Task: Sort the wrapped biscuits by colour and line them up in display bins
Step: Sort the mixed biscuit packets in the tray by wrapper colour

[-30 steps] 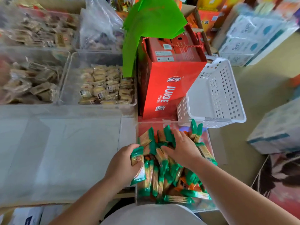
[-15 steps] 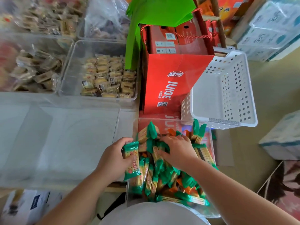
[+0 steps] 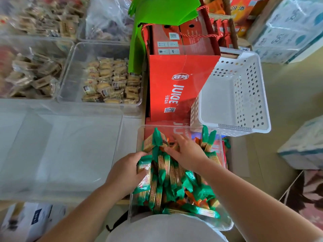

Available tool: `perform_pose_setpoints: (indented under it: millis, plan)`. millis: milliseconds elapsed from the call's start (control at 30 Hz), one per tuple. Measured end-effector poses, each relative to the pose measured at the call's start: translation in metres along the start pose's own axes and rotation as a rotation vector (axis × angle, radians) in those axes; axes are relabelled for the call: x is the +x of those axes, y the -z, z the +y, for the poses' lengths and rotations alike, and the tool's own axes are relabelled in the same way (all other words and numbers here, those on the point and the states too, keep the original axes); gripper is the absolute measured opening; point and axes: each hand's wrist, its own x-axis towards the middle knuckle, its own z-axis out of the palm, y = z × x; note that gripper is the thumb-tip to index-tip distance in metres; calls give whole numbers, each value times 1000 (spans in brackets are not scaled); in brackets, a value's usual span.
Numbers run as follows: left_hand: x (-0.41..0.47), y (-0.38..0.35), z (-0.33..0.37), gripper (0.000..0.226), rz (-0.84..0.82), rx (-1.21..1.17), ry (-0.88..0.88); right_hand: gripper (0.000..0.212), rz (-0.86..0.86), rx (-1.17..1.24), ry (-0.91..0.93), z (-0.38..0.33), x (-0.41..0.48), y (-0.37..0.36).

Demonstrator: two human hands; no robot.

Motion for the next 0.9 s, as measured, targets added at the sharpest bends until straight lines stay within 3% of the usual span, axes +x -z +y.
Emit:
perform_pose_setpoints:
  millis: [200,500,700,900]
  plan:
    - [-6,-4,-5,58,-19,-9,15,89,-159,69,8,-17,29,-17]
    - [-22,-5,-14,54,17,-222,127,102,-321,-176,136,-22,40,-28]
    - [-25,4,-13,48,139,-284,152,83,-297,-286,100,-21,45,-33]
    - [-19,9,-8,45,174,-316,148,79,-397,-172,129,-11,39,-26]
